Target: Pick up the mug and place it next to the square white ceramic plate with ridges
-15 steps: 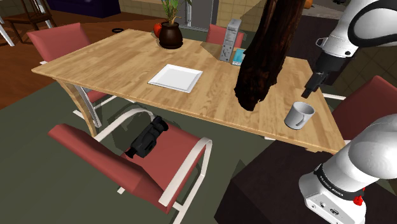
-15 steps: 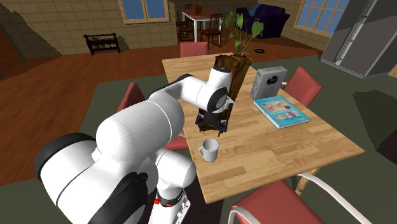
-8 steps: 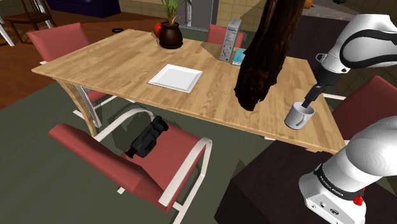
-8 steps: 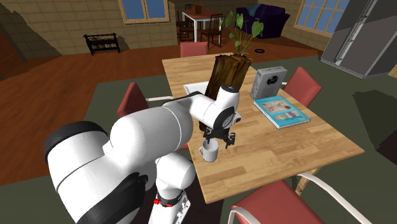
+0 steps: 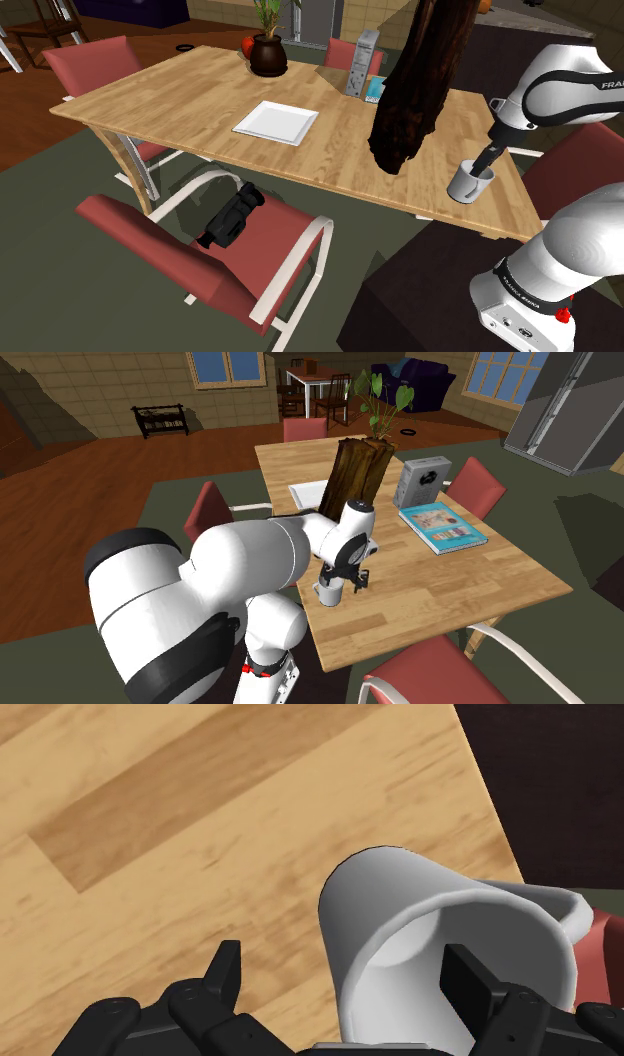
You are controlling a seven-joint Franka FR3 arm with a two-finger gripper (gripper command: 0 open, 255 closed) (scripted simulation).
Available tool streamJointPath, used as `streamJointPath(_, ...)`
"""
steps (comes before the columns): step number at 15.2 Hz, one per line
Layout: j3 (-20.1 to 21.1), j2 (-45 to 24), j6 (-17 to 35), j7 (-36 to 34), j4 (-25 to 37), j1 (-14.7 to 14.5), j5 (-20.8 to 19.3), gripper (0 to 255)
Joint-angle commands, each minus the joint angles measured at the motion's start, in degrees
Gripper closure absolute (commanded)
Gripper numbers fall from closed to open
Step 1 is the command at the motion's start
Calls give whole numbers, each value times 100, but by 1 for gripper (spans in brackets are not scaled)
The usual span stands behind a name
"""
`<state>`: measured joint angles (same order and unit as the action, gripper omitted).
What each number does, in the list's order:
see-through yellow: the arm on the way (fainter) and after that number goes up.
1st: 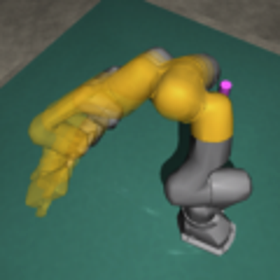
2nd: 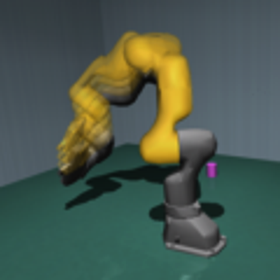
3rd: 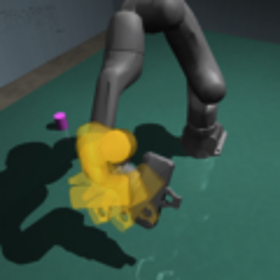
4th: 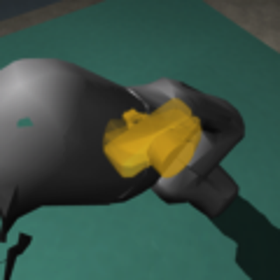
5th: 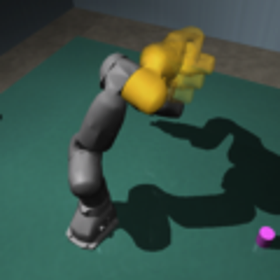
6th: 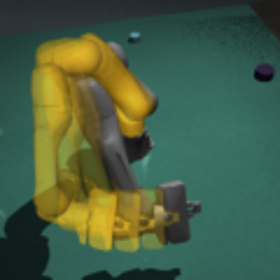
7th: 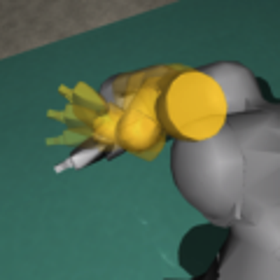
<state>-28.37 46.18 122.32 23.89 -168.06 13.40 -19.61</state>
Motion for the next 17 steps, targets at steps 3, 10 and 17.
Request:
streamJointPath(3,-11,-20,40,1,-17,2,-10,0)
streamJointPath(10,-11,-19,39,1,-17,2,-9,255)
streamJointPath(17,22,46,-71,-2,30,-2,17,255)
